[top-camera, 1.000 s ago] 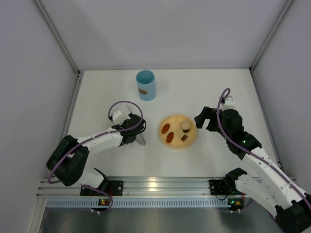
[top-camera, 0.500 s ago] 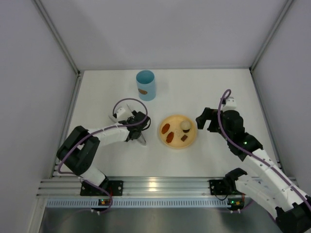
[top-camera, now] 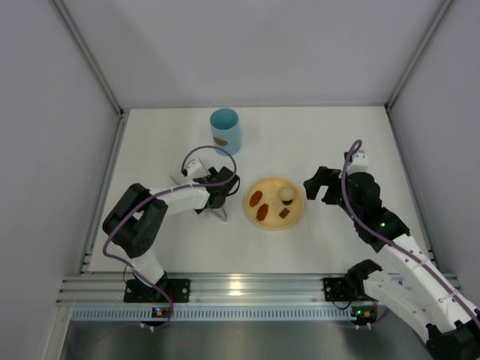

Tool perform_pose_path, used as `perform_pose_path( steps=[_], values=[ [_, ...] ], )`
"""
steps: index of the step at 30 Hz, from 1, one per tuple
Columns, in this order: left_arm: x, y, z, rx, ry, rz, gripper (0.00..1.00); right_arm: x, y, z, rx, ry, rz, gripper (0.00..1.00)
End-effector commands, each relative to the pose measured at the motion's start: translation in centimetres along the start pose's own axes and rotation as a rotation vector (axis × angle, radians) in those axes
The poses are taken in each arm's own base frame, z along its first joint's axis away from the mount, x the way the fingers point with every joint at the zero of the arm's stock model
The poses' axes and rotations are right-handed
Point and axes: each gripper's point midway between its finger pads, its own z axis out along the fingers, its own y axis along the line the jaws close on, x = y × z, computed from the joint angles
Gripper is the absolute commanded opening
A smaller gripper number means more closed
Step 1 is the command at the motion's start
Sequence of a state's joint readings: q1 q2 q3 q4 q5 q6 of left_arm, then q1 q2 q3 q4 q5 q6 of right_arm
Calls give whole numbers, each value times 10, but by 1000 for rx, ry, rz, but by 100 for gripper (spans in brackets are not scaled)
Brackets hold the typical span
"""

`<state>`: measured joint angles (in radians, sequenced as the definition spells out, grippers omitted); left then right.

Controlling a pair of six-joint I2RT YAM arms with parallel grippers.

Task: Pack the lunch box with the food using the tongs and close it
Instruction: Pick up the clamp at the center of the board.

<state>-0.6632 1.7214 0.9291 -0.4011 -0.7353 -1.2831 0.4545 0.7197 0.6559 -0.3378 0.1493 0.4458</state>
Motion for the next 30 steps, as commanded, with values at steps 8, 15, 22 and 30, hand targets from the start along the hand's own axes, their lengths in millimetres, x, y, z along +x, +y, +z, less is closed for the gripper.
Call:
perform_pose_path(
  steps=[8,15,22,30],
  values=[
    [56,55,14,-95,151,108,88,3,4,-7,-19,0,6,100],
    [70,68,12,-87,200,180,80,7,4,-10,-31,0,28,99],
    [81,79,-3,-49,274,245,76,13,4,-12,-46,-1,54,100],
    [84,89,-18,-8,311,368,80,15,4,-15,-51,-1,63,99]
  ],
)
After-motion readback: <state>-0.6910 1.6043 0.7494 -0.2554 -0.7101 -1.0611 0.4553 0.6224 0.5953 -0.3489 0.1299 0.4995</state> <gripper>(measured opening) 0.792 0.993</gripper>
